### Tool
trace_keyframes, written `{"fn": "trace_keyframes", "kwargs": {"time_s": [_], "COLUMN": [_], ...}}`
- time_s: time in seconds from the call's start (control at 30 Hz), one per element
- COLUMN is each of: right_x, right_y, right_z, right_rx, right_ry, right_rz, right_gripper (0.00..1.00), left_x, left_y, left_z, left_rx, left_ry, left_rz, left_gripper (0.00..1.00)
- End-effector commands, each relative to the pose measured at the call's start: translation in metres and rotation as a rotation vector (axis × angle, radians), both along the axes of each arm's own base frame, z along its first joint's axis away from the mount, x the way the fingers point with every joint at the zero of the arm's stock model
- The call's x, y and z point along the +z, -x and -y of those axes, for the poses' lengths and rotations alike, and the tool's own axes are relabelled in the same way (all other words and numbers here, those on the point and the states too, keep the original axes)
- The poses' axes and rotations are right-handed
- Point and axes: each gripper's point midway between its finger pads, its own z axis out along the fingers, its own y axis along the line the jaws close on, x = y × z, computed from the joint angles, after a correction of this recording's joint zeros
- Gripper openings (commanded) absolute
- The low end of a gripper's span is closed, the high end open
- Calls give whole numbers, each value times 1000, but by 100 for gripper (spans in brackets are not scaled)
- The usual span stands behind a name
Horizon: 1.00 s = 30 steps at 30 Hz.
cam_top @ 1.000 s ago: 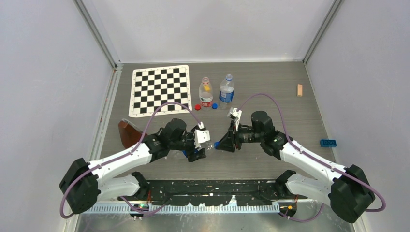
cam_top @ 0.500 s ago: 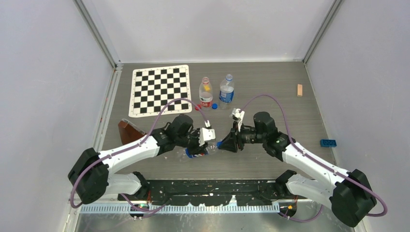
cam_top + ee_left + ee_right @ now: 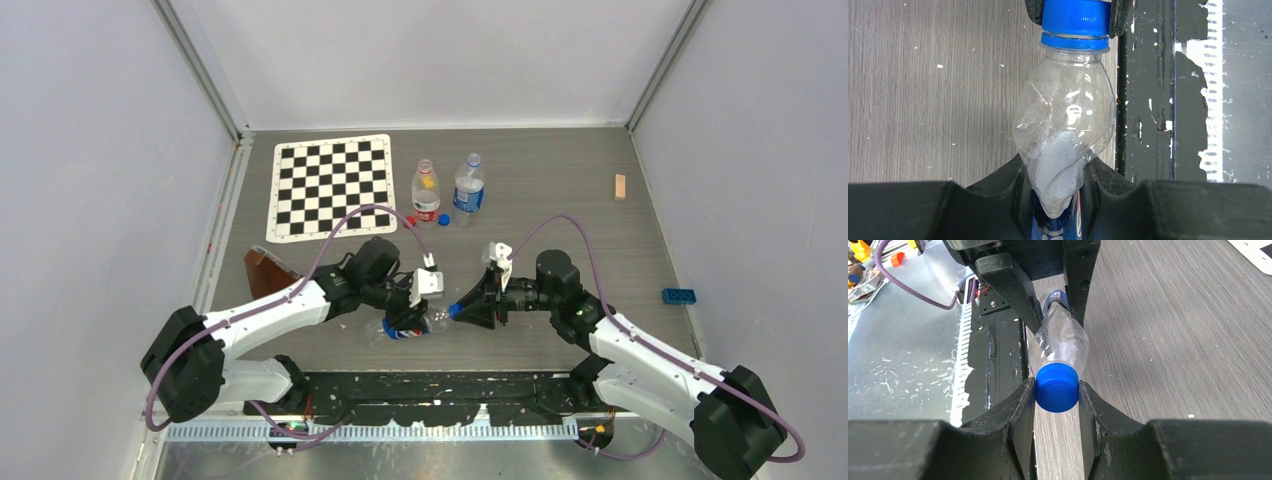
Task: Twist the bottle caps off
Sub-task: Unscrew the bottle cap from the plastic bottle.
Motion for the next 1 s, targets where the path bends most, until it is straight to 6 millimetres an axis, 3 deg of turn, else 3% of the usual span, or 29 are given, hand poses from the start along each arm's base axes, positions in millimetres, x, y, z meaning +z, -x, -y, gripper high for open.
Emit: {"fn": "trace_keyframes", "kwargs": {"time_s": [0.0,0.03,0.1,0.2,0.3,0.43,0.6,0.7,0.97], "right_x": [10,11,20,41,53,70,66,71,61], "right_y": [-12,-17,-27,-37,-46,-63,-76,-83,-93], "right_z": [-2,-2,-1,1,7,17,18,11,-13], "right_rx": [-42,-75,-140,-221,-327,-481,-576,-581,-533], "right_ry": [-32,-27,-38,-69,-80,-78,-25,-41,-42], "right_rz": [84,69,42,21,-65,-143,-290,-371,-561], "right_gripper": [29,38,47,53,63,69,69,69,64], "left_x": [36,34,30,27,28,35,46,49,56], "left_y": [-7,-13,-31,-67,-85,-91,-91,-90,-88], "left_z": [18,17,13,0,-8,-8,-8,-9,-13], "left_rx": [-26,6,100,306,412,450,457,461,464], "left_ry": [108,96,72,24,19,75,132,140,174], "left_rz": [33,51,100,204,263,316,364,380,423], "left_gripper": [1,0,0,0,0,0,0,0,0]}}
